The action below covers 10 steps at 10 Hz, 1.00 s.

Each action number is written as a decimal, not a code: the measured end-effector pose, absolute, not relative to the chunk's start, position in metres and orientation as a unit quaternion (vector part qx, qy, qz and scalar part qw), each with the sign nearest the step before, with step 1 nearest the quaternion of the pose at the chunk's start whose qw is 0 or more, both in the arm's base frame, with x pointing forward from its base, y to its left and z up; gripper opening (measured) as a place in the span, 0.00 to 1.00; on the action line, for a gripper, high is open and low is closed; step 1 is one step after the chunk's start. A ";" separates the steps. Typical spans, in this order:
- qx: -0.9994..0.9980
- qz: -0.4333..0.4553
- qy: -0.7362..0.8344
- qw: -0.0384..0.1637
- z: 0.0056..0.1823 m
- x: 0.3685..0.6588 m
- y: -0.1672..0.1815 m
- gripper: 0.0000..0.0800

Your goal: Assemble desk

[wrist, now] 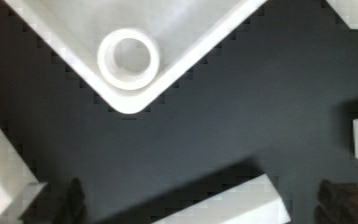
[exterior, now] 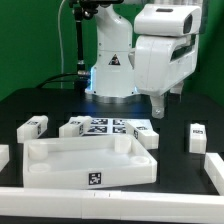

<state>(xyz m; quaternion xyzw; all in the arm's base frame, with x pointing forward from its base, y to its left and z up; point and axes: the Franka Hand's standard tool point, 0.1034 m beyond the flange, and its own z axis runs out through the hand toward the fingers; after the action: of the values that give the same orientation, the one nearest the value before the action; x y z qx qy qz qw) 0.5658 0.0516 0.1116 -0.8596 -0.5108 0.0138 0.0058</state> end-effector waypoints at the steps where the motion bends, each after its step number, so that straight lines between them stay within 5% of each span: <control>1: -0.855 0.013 -0.518 0.006 0.112 0.566 0.051 0.81; 6: -0.855 0.015 -0.518 0.006 0.110 0.565 0.050 0.81; 10: -0.760 -0.007 -0.650 -0.009 0.094 0.544 -0.003 0.81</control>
Offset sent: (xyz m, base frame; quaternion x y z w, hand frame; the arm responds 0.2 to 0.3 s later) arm 0.0000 0.0000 0.0000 0.0000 0.0000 0.0000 1.0000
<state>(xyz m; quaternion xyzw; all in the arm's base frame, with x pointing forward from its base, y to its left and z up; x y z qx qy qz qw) 0.5442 -0.0035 0.0937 -0.7595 -0.6504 -0.0068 -0.0093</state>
